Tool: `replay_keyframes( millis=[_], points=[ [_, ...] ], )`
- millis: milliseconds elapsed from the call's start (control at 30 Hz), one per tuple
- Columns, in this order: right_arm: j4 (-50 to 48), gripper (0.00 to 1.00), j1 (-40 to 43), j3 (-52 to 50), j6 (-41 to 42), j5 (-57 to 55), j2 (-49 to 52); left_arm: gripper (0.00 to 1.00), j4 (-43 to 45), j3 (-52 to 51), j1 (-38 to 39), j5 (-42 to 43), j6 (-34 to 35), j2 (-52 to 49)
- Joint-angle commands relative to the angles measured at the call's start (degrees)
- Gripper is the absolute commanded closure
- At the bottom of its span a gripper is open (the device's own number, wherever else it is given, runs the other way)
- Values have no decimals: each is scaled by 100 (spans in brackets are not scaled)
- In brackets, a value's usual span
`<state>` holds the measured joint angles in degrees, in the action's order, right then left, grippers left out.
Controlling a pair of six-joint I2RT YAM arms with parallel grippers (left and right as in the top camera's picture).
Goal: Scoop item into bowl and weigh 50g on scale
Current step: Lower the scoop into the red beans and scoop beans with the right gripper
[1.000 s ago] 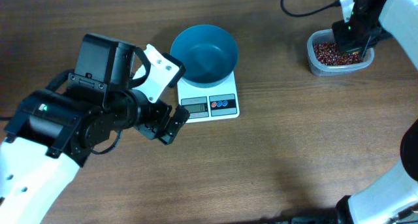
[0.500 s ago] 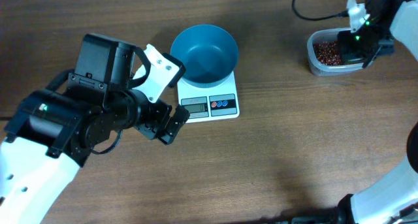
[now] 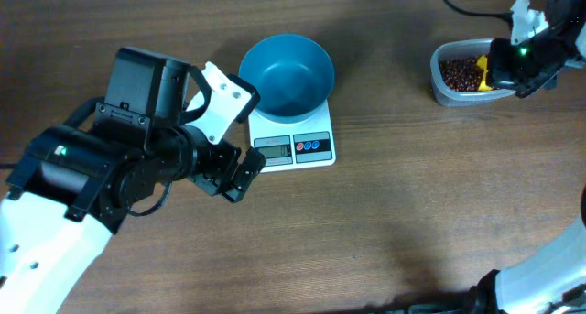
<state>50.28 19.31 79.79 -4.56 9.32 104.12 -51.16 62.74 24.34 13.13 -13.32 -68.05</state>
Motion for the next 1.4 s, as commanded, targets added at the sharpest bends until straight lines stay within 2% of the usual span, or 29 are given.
replay_keyframes(
  millis=[0,400,533,800,1367],
  points=[
    [61,96,103,-61,57,339,127,1,9,96,-11,63,-92,-13],
    [205,96,136,-61,361,723,494,1,9,96,-11,63,-92,-13],
    [293,96,264,-59,358,1419,494,1,9,96,-11,63,-92,-13],
    [278,96,664,-61,507,1919,496,1,7,96,-11,63,-92,-13],
    [378,96,885,-61,702,2236,758,1,9,96,-11,63,-92,-13]
  ],
)
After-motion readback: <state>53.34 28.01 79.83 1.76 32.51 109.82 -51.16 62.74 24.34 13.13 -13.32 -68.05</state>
